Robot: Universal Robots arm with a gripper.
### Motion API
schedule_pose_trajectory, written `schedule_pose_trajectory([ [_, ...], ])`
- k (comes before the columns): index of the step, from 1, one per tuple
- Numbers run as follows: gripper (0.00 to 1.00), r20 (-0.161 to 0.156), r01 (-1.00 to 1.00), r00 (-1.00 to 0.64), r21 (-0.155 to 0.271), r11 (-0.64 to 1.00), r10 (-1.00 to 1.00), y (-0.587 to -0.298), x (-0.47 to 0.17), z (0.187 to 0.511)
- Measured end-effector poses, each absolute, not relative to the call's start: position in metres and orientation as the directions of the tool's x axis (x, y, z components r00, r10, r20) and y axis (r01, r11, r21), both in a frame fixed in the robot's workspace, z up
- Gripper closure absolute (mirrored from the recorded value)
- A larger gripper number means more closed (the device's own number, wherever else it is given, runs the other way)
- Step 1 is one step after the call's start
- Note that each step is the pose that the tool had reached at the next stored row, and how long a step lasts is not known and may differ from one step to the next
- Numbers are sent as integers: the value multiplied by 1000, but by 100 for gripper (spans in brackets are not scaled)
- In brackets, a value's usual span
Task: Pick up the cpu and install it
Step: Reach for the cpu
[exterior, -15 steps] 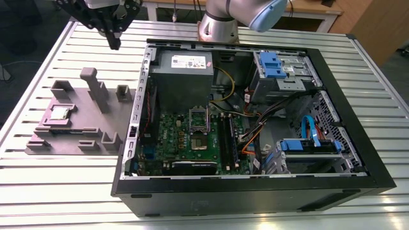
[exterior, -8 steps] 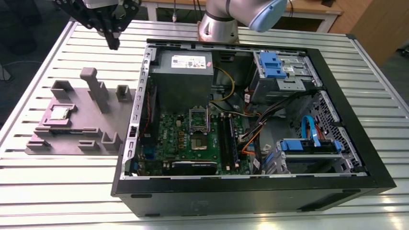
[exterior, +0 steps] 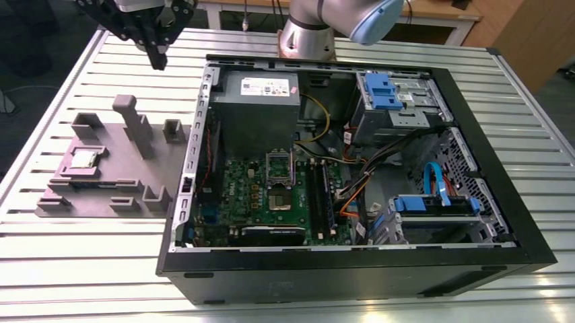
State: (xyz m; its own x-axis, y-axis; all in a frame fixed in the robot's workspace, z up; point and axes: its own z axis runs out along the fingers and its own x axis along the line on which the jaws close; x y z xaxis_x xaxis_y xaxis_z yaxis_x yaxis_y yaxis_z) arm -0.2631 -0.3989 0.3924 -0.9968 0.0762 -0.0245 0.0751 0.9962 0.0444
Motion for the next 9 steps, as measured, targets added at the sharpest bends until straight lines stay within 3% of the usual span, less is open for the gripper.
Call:
schedule_pose_trajectory([
  [9,89,-24,75,-997,44,996,76,-399,-266,392],
])
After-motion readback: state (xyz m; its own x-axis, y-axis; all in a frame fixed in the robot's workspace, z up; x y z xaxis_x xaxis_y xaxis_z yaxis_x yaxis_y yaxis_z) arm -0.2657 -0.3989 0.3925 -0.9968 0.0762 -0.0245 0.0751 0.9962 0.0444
